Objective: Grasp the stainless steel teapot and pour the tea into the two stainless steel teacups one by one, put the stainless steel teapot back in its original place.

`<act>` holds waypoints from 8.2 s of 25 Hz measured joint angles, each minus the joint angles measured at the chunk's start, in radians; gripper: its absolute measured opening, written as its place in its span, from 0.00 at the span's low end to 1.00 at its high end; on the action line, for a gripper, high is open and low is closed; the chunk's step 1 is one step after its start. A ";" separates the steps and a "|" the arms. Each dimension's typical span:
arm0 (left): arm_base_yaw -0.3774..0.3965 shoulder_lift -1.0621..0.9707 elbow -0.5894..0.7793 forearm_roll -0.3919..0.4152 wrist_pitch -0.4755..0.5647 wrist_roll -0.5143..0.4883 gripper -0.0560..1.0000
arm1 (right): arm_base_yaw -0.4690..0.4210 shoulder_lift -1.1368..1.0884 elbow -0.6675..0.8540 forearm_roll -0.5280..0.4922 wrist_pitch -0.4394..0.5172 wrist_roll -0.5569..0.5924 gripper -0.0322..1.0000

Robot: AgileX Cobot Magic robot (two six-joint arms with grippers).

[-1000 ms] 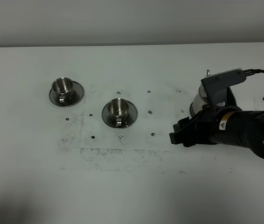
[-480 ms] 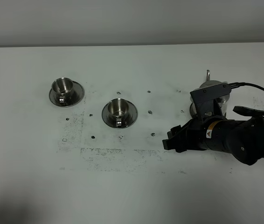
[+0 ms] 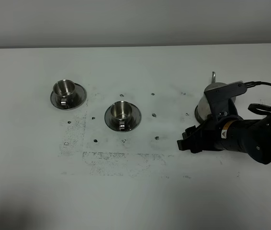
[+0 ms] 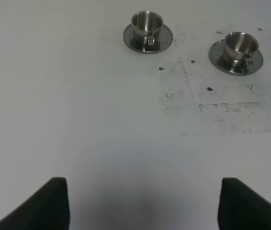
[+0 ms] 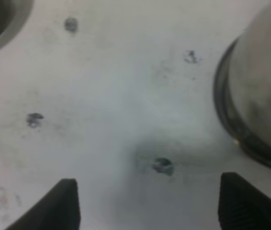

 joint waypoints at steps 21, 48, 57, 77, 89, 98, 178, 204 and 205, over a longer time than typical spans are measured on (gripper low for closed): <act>0.000 0.000 0.000 0.000 0.000 -0.001 0.71 | -0.091 0.000 -0.001 -0.042 -0.022 0.004 0.60; 0.000 0.000 0.000 0.000 0.000 -0.001 0.71 | -0.094 0.000 -0.001 -0.082 0.028 0.004 0.60; 0.000 0.000 0.000 0.000 0.000 -0.001 0.71 | -0.106 0.000 -0.001 -0.095 0.060 0.004 0.60; 0.000 0.000 0.000 0.000 0.000 -0.001 0.71 | 0.000 -0.409 -0.329 -0.041 1.173 -0.176 0.60; 0.000 0.000 0.000 0.000 0.000 -0.001 0.71 | -0.057 -0.371 -0.357 -0.088 1.094 -0.189 0.60; 0.000 0.000 0.000 0.000 0.000 -0.001 0.71 | -0.159 -0.205 -0.358 -0.088 0.992 -0.247 0.60; 0.000 0.000 0.000 0.000 0.000 -0.001 0.71 | -0.205 0.172 -0.589 0.013 0.868 -0.497 0.56; 0.000 0.000 0.000 0.000 0.000 -0.001 0.71 | -0.206 0.194 -0.589 0.010 0.870 -0.499 0.56; 0.000 0.000 0.000 0.000 0.000 -0.001 0.71 | -0.206 0.194 -0.589 0.010 0.870 -0.499 0.56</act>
